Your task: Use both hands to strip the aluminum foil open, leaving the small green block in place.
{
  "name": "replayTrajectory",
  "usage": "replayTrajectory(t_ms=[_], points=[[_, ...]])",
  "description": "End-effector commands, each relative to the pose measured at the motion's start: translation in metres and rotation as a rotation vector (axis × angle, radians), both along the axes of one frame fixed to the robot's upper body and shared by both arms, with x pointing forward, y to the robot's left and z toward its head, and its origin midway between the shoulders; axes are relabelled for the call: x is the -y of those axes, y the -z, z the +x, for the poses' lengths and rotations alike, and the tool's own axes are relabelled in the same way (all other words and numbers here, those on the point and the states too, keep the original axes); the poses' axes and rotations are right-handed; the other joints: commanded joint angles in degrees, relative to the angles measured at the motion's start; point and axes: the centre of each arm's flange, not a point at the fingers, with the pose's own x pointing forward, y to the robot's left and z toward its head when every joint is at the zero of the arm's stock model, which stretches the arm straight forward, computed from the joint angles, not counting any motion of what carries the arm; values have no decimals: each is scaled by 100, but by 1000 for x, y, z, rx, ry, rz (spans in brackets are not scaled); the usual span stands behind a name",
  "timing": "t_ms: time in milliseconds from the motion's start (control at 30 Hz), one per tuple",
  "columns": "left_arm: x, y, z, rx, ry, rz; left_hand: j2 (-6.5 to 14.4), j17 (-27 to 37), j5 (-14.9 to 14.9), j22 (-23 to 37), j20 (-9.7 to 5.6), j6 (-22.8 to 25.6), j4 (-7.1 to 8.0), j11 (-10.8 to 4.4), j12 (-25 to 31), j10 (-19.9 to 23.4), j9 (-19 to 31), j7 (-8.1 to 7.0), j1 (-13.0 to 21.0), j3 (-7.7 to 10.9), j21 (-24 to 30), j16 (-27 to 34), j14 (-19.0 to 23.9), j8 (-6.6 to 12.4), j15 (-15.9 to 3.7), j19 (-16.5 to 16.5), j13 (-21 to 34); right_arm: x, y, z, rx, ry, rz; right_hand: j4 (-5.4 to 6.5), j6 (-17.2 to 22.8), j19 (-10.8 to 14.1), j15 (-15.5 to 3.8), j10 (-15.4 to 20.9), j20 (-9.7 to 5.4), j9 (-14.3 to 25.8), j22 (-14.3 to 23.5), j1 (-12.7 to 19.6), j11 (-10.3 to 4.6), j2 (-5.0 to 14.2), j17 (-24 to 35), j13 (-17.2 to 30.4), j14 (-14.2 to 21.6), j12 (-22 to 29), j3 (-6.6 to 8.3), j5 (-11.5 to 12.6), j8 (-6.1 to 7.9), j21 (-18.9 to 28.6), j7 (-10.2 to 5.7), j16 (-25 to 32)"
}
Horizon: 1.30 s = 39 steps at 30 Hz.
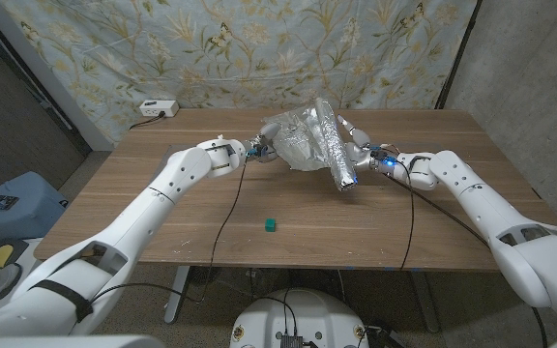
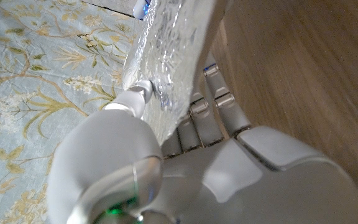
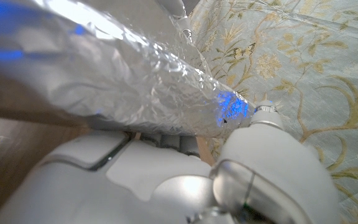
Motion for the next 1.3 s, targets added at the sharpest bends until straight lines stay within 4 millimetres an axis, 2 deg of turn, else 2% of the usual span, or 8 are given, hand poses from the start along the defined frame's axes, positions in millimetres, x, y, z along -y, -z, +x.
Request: replayTrajectory(t_ms=[33,400,867,1300], points=[[-4,-2,-3,1,0,16,-18,17,3,7,3,25,-11,-73,-16,93,19,10,67,36,41,-20,43,23,7,-16,4,1,0,-1,2,8,31,16,28,54,-7,44,4,-7,10,-40,-3,15,17,26,69,28,-31,58,32,2,217,-16],[-6,-9,-6,2,15,56,-16,26,0,5,4,20,-10,-70,-18,100,21,17,66,31,61,-25,47,22,0,-25,9,4,2,1,-11,19,17,22,27,102,10,52,20,-10,9,-38,7,37,26,38,88,31,-45,94,36,12,225,-19],[-25,-41,-17,42,20,148,-12,33,-2,2,8,16,-17,-45,-29,88,31,24,76,33,90,-42,40,24,11,-38,16,4,3,2,-17,30,16,32,19,129,19,55,27,-15,8,-46,17,59,38,52,85,31,-70,136,37,9,240,-36],[-32,-41,-18,42,26,157,-10,48,-5,0,8,20,-17,-64,-38,103,30,24,81,29,121,-45,48,20,22,-42,11,3,4,3,-19,32,19,40,14,144,22,52,22,-18,7,-49,11,85,48,64,98,28,-88,168,39,3,241,-45]])
